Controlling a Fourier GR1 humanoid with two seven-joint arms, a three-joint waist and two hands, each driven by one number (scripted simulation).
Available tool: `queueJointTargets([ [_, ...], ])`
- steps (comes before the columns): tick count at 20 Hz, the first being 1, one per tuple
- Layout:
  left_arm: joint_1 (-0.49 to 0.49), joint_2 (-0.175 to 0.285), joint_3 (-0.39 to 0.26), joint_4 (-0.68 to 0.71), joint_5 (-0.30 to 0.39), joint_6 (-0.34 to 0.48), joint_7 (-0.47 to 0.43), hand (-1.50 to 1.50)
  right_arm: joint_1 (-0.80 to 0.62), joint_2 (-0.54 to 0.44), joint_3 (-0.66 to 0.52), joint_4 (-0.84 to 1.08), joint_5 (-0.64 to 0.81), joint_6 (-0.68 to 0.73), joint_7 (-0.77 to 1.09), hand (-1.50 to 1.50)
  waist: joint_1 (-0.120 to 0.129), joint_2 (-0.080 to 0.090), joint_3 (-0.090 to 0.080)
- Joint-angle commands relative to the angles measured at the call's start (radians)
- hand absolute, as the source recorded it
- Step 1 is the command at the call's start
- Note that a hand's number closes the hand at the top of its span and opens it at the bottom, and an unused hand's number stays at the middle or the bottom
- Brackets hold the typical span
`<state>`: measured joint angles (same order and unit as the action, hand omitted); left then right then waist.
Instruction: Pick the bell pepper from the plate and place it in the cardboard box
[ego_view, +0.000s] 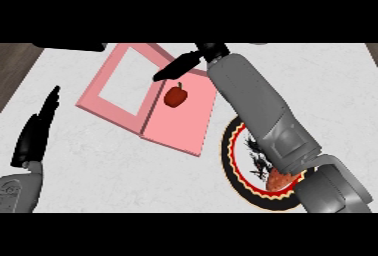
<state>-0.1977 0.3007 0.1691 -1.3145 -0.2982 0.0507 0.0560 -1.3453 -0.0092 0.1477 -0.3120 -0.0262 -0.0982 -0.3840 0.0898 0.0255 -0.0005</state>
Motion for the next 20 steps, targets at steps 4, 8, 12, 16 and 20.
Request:
queueJointTargets([
  [4,0.061,-0.001,0.009,-0.022,0.003,0.006,-0.036,0.00,-0.004,-0.146,-0.103,0.089,-0.064,0.141,-0.084,-1.50,-0.019,0.000,0.000],
  [8,0.050,0.003,0.019,-0.027,0.007,0.007,-0.016,0.00,0.036,-0.259,-0.116,0.132,-0.057,0.220,-0.132,-1.50,-0.023,0.003,0.001],
  [12,0.052,0.003,0.009,-0.047,0.006,-0.006,-0.007,0.00,0.076,-0.327,-0.111,0.165,-0.037,0.267,-0.194,-1.50,-0.018,0.006,0.002],
  [16,0.029,0.008,0.010,-0.044,0.007,-0.010,-0.007,0.00,0.100,-0.417,-0.098,0.178,-0.013,0.358,-0.246,-1.50,-0.015,0.009,0.003],
  [20,0.020,0.013,0.022,-0.057,0.021,-0.019,0.018,0.00,0.078,-0.457,-0.070,0.198,0.025,0.408,-0.236,-1.50,0.001,0.012,0.003],
])
